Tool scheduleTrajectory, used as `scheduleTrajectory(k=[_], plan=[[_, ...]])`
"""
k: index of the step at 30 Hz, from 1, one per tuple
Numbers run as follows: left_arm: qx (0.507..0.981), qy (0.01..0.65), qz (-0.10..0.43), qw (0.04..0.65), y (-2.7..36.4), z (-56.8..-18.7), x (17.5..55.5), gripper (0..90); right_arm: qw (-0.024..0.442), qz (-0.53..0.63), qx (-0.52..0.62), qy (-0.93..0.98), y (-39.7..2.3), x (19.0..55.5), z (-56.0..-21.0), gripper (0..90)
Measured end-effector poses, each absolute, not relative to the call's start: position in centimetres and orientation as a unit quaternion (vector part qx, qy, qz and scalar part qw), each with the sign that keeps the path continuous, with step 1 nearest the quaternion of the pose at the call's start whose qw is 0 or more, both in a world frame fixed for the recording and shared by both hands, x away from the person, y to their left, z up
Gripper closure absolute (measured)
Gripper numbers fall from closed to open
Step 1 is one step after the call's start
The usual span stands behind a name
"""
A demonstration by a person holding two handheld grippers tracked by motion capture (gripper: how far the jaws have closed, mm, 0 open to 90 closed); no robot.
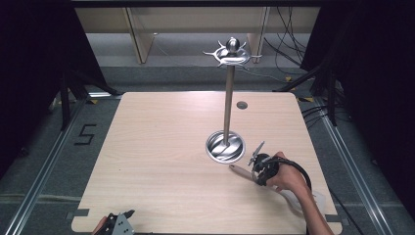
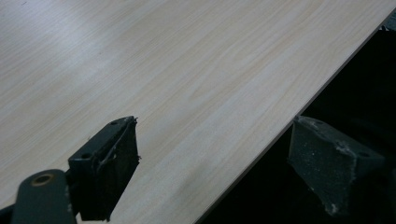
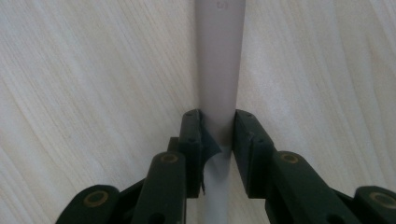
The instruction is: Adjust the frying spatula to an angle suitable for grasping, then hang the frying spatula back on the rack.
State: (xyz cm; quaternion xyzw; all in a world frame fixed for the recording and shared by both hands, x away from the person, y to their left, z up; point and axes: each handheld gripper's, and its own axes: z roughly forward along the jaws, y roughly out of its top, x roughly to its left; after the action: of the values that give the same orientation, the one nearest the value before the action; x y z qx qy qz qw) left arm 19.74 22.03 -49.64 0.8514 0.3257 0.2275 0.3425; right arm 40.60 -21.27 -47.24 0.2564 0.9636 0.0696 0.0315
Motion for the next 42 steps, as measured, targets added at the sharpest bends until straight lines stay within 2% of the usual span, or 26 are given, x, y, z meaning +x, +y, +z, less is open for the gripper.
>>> scheduleTrajectory(k=[18, 30, 32, 34, 37, 42], plan=[[0.844, 0.33, 0.228, 0.357, 22.0, -49.6, 19.6, 15.1, 0.047, 0.117, 0.271, 0.954, -22.3, 39.8, -46.7, 74.8], [0.852, 0.324, 0.234, 0.34, 22.2, -49.5, 19.7, 15.1, 0.064, 0.171, 0.275, 0.944, -24.0, 39.0, -45.4, 74.8], [0.845, 0.329, 0.227, 0.355, 22.2, -49.5, 19.6, 15.1, 0.068, 0.177, 0.279, 0.941, -24.2, 38.8, -45.3, 74.8], [0.861, 0.305, 0.233, 0.333, 22.5, -49.3, 19.7, 15.1, 0.073, 0.182, 0.278, 0.94, -24.3, 38.6, -45.2, 74.9], [0.846, 0.33, 0.229, 0.352, 22.3, -49.6, 19.5, 15.1, 0.079, 0.189, 0.281, 0.938, -24.5, 38.3, -44.9, 74.9], [0.846, 0.328, 0.236, 0.347, 22.5, -49.5, 19.6, 15.1, 0.094, 0.205, 0.278, 0.934, -25.0, 37.7, -44.2, 74.9]])
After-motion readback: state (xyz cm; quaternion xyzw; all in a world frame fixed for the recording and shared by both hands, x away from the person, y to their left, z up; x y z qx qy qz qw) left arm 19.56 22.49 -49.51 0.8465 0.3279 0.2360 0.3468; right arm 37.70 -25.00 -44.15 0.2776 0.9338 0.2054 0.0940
